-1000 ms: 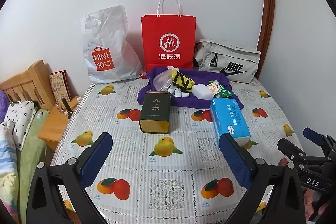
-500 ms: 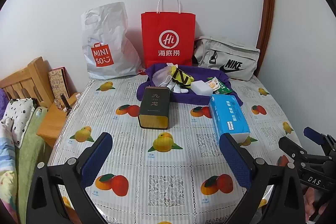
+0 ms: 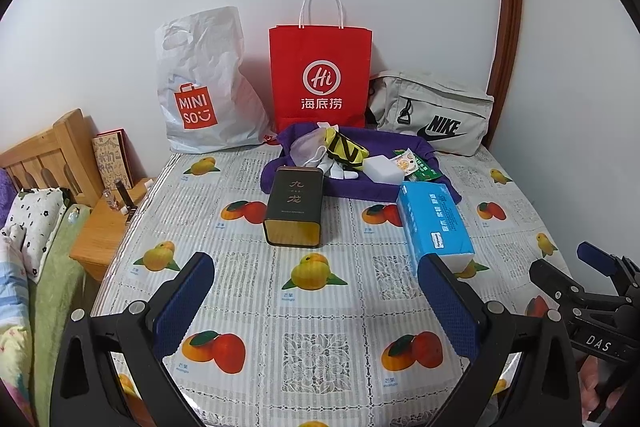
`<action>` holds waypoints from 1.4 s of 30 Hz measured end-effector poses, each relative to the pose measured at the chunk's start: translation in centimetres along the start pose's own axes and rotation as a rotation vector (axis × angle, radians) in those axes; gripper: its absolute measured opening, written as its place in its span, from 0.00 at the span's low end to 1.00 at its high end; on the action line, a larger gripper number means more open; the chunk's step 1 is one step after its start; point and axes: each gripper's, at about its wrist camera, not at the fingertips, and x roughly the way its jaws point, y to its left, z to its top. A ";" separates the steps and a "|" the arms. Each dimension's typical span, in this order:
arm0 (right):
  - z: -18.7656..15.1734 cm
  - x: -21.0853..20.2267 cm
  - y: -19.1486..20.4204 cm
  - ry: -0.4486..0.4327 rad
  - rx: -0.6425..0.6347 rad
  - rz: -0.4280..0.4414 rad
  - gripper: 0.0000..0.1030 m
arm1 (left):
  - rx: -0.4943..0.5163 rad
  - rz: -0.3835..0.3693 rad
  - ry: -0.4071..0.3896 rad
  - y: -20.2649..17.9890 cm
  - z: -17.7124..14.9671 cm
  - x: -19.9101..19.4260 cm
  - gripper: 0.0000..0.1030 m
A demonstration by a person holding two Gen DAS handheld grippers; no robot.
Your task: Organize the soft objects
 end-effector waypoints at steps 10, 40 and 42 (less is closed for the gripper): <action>-0.1 0.1 0.1 0.005 -0.003 0.002 0.98 | -0.003 -0.001 -0.001 0.0 0.0 0.0 1.00; -0.2 0.0 0.4 0.015 -0.012 0.012 0.98 | -0.005 0.004 0.000 0.4 -0.2 -0.3 1.00; -0.2 0.0 0.5 0.017 -0.013 0.012 0.98 | -0.006 0.005 0.000 0.4 -0.2 -0.2 1.00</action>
